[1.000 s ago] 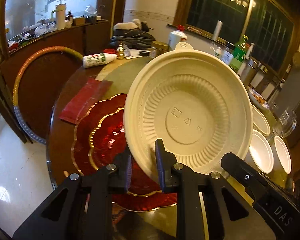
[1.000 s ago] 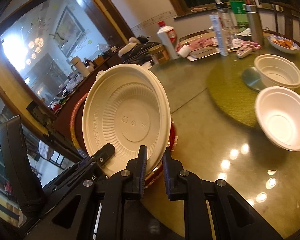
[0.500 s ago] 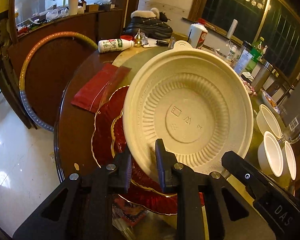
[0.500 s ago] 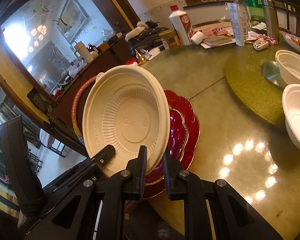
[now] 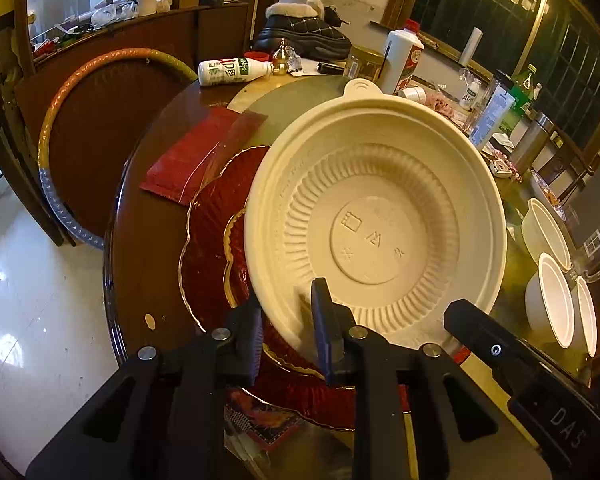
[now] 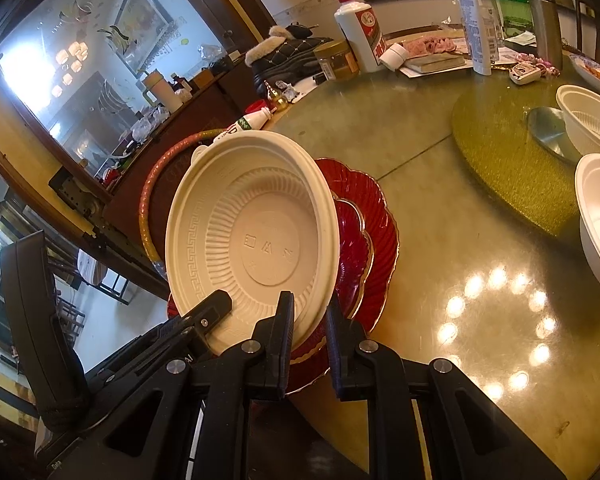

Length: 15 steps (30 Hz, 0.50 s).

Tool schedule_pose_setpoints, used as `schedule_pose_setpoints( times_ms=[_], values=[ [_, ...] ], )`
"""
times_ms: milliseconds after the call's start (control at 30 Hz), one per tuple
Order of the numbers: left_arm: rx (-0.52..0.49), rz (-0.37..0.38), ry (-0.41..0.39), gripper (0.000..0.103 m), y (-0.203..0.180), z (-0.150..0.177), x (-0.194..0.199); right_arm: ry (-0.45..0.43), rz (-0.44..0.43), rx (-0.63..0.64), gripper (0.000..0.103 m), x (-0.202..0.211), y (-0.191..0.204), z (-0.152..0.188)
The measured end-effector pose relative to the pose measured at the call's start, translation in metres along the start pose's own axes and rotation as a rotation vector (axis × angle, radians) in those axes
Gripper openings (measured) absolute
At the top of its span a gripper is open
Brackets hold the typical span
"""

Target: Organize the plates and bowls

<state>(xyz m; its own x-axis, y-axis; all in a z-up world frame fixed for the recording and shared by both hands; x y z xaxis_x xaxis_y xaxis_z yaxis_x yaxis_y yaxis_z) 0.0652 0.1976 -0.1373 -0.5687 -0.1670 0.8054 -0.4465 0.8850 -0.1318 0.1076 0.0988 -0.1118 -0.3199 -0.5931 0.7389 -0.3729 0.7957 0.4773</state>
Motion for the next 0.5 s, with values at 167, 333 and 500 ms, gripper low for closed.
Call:
schedule_pose_setpoints(
  times_ms=[167,333,500],
  values=[
    [0.003,-0.002,0.007,0.020,0.0013,0.0003,-0.0006,0.005,0.004,0.001,0.015,-0.0012,0.0011,0.0001],
    [0.003,-0.003,0.010,0.021,0.0019,0.0015,-0.0014,0.009,0.004,0.001,0.015,-0.0023,0.0016,0.0004],
    [0.000,-0.005,0.012,0.021,0.0020,0.0021,-0.0020,0.013,0.005,-0.002,0.015,-0.0039,0.0020,0.0013]
  ],
)
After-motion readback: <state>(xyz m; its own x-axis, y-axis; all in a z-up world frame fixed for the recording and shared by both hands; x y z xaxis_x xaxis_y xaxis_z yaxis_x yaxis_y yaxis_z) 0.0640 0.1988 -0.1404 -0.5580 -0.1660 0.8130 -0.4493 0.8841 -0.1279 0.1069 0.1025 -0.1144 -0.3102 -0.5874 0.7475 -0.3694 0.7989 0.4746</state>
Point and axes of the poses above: each gripper's, at about its wrist camera, not at the fingertips, and x roughly against the way its jaws point, y to its left, z to its underside, the point moved 10 cm from there along -x, roughly the way its jaws point, and after that the axes turned 4 degrees about -x, right-handed, at the moved point
